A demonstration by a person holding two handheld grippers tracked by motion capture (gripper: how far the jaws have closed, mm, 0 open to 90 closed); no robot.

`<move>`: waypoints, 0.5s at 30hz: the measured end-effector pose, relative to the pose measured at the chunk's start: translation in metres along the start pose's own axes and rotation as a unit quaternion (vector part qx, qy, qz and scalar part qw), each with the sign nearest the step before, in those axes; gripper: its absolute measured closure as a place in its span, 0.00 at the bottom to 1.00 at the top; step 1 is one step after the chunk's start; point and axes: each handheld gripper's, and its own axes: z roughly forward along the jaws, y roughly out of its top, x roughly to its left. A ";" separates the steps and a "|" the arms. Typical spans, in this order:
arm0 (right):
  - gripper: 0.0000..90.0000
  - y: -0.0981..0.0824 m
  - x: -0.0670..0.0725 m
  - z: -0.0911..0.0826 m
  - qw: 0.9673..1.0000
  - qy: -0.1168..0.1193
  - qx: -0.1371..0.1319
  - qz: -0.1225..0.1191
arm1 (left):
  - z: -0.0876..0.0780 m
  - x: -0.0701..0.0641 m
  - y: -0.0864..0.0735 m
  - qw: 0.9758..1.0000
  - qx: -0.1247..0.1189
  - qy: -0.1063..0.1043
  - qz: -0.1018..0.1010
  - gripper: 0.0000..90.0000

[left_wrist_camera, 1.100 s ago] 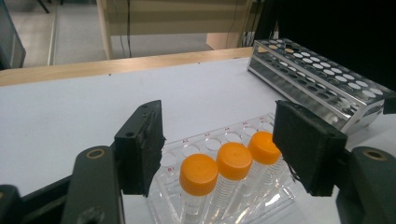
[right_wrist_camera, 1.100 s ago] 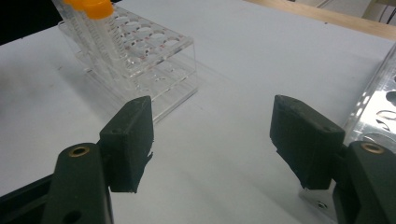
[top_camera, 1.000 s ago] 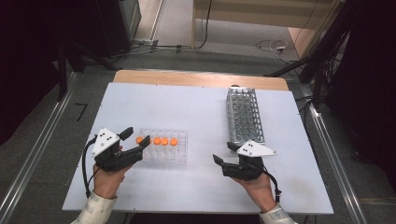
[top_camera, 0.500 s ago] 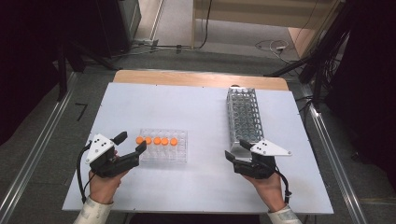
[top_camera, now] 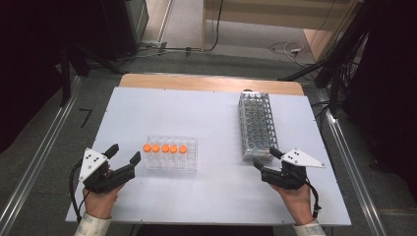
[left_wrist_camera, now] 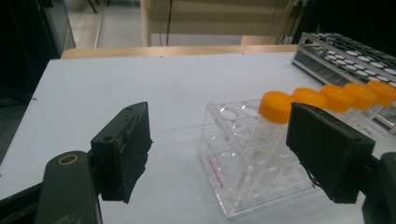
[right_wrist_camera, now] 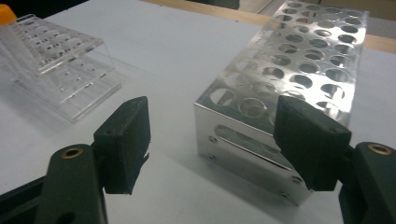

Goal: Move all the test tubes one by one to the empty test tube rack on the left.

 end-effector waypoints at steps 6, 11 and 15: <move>0.28 -0.008 -0.015 -0.009 1.000 -0.019 -0.001 0.010 | 0.002 0.007 -0.005 1.000 0.007 0.012 -0.005 0.22; 0.27 -0.013 -0.025 -0.017 0.999 -0.035 -0.005 0.018 | 0.005 0.009 -0.010 1.000 0.018 0.021 -0.008 0.18; 0.27 -0.018 -0.036 -0.022 0.999 -0.048 -0.008 0.023 | 0.006 0.011 -0.012 0.999 0.023 0.023 -0.007 0.16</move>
